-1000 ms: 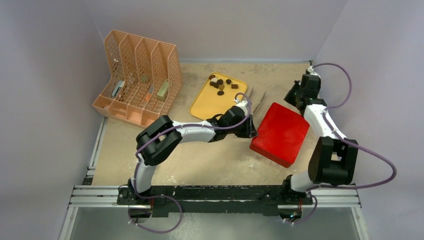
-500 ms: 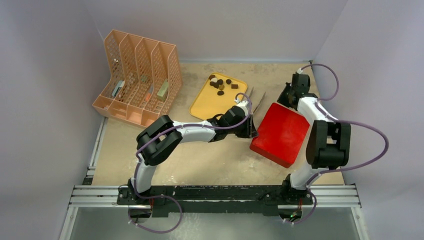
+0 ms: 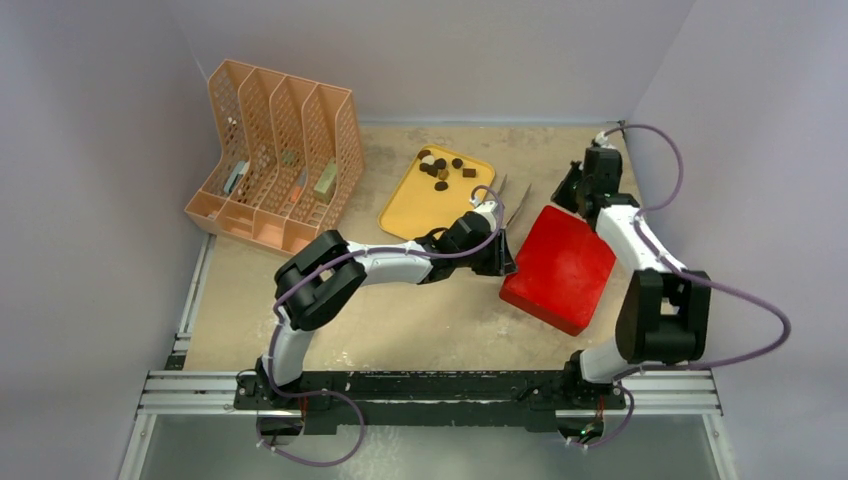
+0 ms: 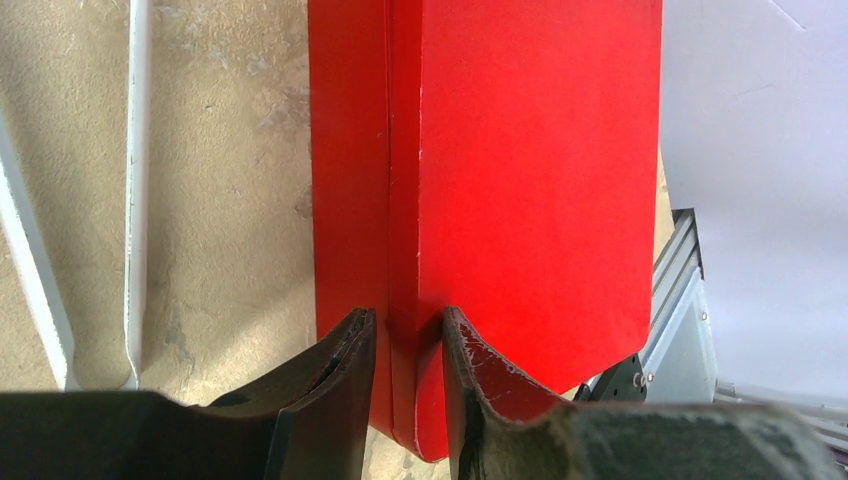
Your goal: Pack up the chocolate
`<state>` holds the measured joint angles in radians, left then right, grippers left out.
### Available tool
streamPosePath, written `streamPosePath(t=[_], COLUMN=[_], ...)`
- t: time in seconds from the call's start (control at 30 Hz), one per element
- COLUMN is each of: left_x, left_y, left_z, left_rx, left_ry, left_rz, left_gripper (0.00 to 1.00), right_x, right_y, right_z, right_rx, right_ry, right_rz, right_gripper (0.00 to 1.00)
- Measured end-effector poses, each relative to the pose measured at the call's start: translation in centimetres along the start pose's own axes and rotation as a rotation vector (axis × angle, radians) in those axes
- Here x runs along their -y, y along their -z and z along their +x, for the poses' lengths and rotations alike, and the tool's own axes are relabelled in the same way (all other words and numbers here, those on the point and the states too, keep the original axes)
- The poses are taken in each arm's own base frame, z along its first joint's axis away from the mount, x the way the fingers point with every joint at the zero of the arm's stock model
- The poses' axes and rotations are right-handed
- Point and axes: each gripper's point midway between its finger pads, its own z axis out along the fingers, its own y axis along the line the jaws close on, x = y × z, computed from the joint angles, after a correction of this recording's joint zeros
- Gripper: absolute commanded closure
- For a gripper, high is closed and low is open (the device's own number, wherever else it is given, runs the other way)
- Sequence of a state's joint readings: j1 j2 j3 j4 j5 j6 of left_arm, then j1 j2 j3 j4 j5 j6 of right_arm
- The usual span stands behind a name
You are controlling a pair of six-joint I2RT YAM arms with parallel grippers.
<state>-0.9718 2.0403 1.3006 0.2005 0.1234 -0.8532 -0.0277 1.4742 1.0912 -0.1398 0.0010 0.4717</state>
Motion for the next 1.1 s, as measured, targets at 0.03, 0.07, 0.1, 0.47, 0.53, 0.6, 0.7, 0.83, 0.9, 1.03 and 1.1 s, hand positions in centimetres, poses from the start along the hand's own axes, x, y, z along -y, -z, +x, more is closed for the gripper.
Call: streamPosePath(t=[0.03, 0.07, 0.1, 0.47, 0.53, 0.6, 0.7, 0.83, 0.9, 1.03, 1.1], left_x=[0.0, 0.0, 0.1, 0.0, 0.0, 0.0, 0.0, 0.0, 0.0, -0.1, 0.1], left_y=[0.0, -0.1, -0.1, -0.3, -0.3, -0.3, -0.2, -0.2, 0.0, 0.7, 1.3], left_z=[0.0, 0.0, 0.0, 0.0, 0.0, 0.0, 0.0, -0.1, -0.2, -0.6, -1.1], left_rx=[0.0, 0.001, 0.001, 0.0, 0.0, 0.0, -0.002, -0.004, -0.004, -0.006, -0.001], left_ry=[0.001, 0.001, 0.001, 0.003, 0.003, 0.003, 0.004, 0.005, 0.005, 0.008, 0.008], left_rz=[0.001, 0.003, 0.005, 0.004, 0.005, 0.004, 0.003, 0.001, -0.001, -0.014, -0.018], left_gripper=[0.71, 0.71, 0.71, 0.71, 0.71, 0.71, 0.71, 0.71, 0.7, 0.66, 0.62], right_x=[0.5, 0.9, 1.5, 2.6, 2.9, 3.2, 3.6, 4.0, 4.4, 5.8, 6.4], right_y=[-0.7, -1.5, -2.5, -3.1, -2.3, -1.0, 1.8, 5.1, 6.7, 9.6, 10.7], right_z=[1.4, 2.7, 4.5, 6.0, 5.3, 4.0, 2.5, 1.9, 2.5, 5.2, 6.7], right_rx=[-0.034, -0.066, -0.119, -0.174, -0.163, -0.127, -0.071, -0.035, -0.033, -0.097, -0.132], right_ry=[-0.001, -0.003, -0.005, -0.011, -0.012, -0.03, -0.079, -0.151, -0.188, -0.266, -0.299], right_rz=[0.01, 0.022, 0.04, 0.098, 0.131, 0.173, 0.228, 0.271, 0.289, 0.356, 0.391], right_gripper=[1.0, 1.0, 1.0, 1.0, 1.0, 1.0, 1.0, 1.0, 1.0, 1.0, 1.0])
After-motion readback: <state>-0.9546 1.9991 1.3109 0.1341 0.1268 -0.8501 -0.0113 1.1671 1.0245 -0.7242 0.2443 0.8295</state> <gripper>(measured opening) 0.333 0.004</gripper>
